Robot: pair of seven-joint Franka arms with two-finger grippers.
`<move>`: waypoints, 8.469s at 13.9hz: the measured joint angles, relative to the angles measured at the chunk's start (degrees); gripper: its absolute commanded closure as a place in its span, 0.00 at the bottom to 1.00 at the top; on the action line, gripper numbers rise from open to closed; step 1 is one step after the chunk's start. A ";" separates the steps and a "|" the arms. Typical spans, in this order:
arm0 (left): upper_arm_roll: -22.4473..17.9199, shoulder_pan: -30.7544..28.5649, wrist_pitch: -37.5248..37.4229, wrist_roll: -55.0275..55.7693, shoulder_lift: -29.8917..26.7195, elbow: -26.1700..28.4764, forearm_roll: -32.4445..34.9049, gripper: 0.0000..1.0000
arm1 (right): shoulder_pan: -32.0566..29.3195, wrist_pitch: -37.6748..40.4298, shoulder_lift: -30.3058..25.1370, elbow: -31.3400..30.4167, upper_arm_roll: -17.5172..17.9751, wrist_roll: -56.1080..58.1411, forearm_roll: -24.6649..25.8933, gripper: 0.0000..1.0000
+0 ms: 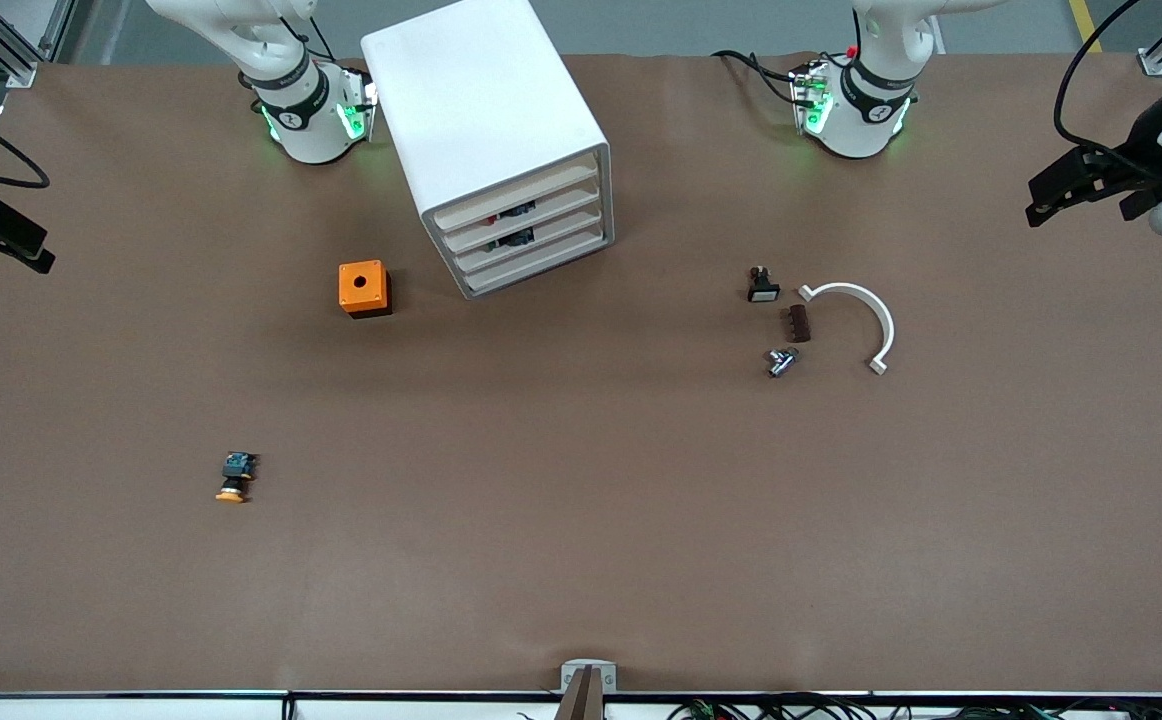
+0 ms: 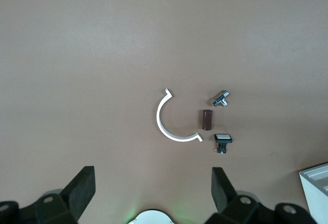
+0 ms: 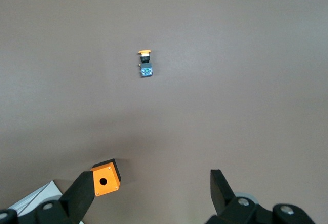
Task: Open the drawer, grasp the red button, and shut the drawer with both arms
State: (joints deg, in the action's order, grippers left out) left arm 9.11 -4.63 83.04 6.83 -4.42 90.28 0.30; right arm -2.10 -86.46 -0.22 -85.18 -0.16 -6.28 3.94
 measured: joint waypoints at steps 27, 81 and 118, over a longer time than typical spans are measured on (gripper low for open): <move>1.34 17.79 -2.18 65.14 36.71 -10.73 -13.12 0.00 | 1.05 1.06 -0.69 -0.35 -3.45 0.18 -7.19 0.00; -1.45 31.24 1.45 127.26 56.97 -15.38 -55.63 0.26 | 27.45 -6.33 1.65 -10.24 -2.79 -62.99 -7.34 0.00; -1.03 25.70 8.74 68.64 36.05 -20.99 -4.90 0.00 | 53.20 -40.27 18.67 -22.22 -2.98 -93.57 -11.81 0.66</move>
State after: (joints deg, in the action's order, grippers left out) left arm 8.08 21.08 91.78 75.48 31.63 69.28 -4.60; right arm 51.10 -126.73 18.45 -107.40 -3.13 -99.85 -7.87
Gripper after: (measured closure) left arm 0.000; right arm 0.432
